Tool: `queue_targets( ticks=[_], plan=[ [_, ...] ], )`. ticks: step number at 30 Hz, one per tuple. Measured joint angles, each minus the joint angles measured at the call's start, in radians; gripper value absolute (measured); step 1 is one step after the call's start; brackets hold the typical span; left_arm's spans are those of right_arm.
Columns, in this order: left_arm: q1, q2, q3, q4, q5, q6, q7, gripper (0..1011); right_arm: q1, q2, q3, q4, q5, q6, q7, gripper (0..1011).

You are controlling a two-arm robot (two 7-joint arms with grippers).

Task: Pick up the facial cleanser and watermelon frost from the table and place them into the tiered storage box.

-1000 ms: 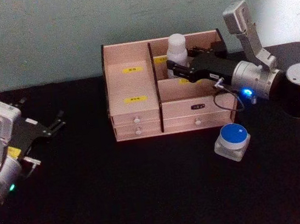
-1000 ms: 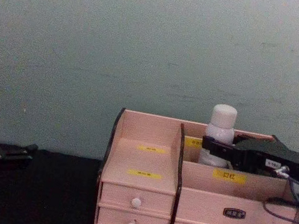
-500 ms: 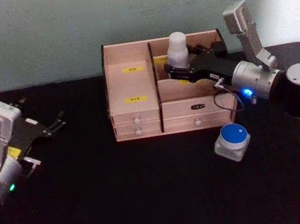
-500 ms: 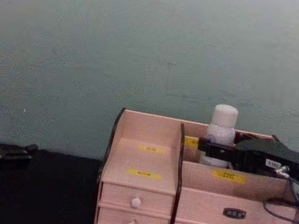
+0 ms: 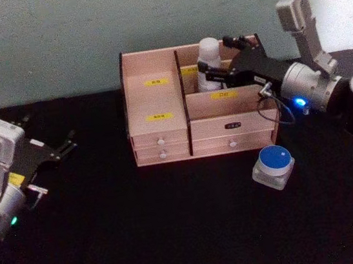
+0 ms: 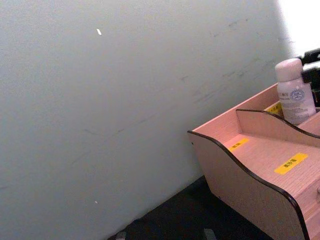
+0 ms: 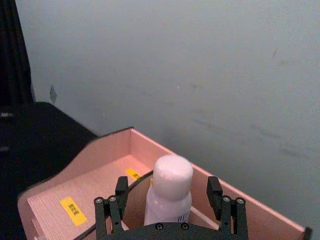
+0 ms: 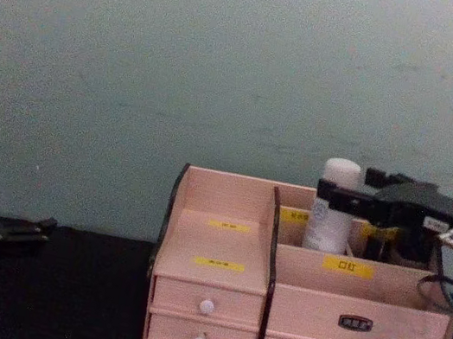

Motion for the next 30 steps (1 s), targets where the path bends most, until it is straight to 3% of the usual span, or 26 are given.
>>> queue_targets(
  ticks=[3,5,6,8,10,12,14,18,19,22,27,30],
  plan=[
    [0.000,0.000,0.000,0.000,0.000,0.000,0.000,1001,-0.028,0.018,0.011,-0.056,0.009,0.012,-0.005,1003],
    [0.000,0.000,0.000,0.000,0.000,0.000,0.000,1001,-0.074,0.051,0.025,-0.144,0.026,0.036,-0.008,1003],
    [0.000,0.000,0.000,0.000,0.000,0.000,0.000,1001,-0.074,0.051,0.025,-0.144,0.026,0.036,-0.008,1003],
    [0.000,0.000,0.000,0.000,0.000,0.000,0.000,1001,-0.126,0.090,0.040,-0.228,0.046,0.061,-0.009,1003],
    [0.000,0.000,0.000,0.000,0.000,0.000,0.000,1001,-0.140,0.101,0.044,-0.250,0.052,0.070,-0.009,1003],
    [0.000,0.000,0.000,0.000,0.000,0.000,0.000,1001,-0.207,0.153,0.060,-0.345,0.079,0.109,-0.008,1003],
    [0.000,0.000,0.000,0.000,0.000,0.000,0.000,1001,-0.240,0.180,0.068,-0.386,0.092,0.129,-0.008,1003],
    [0.000,0.000,0.000,0.000,0.000,0.000,0.000,1001,-0.356,0.271,0.101,-0.529,0.141,0.198,-0.013,1003],
    [0.000,0.000,0.000,0.000,0.000,0.000,0.000,1001,-0.356,0.271,0.101,-0.529,0.141,0.198,-0.013,1003],
    [0.000,0.000,0.000,0.000,0.000,0.000,0.000,1001,-0.451,0.339,0.131,-0.627,0.184,0.254,-0.025,1003],
    [0.000,0.000,0.000,0.000,0.000,0.000,0.000,1001,-0.553,0.412,0.157,-0.715,0.235,0.325,-0.039,1003],
    [0.000,0.000,0.000,0.000,0.000,0.000,0.000,1001,-0.579,0.433,0.158,-0.735,0.249,0.355,-0.048,1003]
  ],
)
